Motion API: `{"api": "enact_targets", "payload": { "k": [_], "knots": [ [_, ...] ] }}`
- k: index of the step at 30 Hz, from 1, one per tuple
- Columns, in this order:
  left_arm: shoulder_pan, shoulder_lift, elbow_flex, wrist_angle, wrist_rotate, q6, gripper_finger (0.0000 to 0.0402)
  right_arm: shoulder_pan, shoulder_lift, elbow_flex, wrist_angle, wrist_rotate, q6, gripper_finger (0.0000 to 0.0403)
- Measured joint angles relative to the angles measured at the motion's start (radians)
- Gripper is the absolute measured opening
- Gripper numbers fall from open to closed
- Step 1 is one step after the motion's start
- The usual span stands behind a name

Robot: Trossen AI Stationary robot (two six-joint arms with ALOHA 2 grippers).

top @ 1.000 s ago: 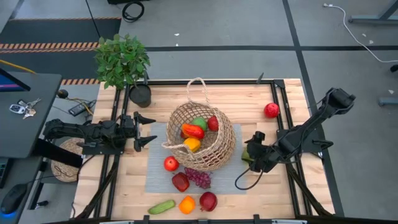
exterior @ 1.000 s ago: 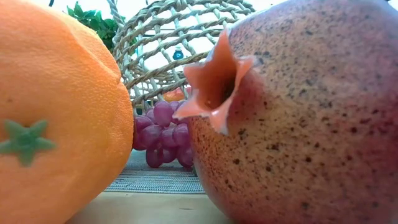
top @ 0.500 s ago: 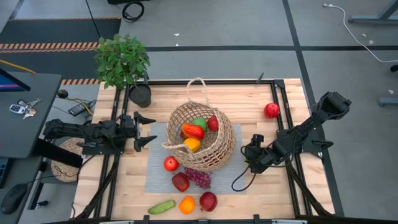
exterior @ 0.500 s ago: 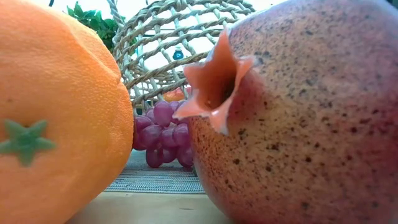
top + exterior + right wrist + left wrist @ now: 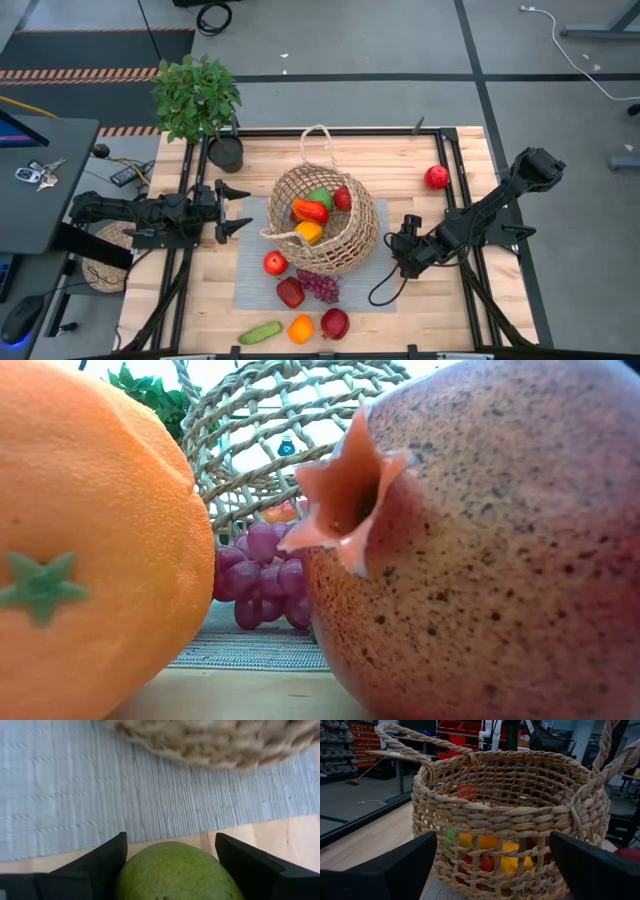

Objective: Build produce basket
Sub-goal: Put the pear into the basket

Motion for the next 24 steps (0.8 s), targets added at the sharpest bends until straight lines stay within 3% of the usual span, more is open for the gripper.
{"api": "enact_targets", "payload": {
  "k": [5,15,24],
  "knots": [
    [0.000,0.000,0.000,0.000,0.000,0.000,0.0392,0.001,0.000,0.098,-0.096,0.000,-0.016,0.0297],
    [0.000,0.000,0.000,0.000,0.000,0.000,0.0392,0.013,-0.001,0.427,-0.364,0.058,-0.091,0.0297],
    [0.000,0.000,0.000,0.000,0.000,0.000,0.0392,-0.015,-0.001,0.732,-0.422,0.103,-0.277,0.0297]
  ]
}}
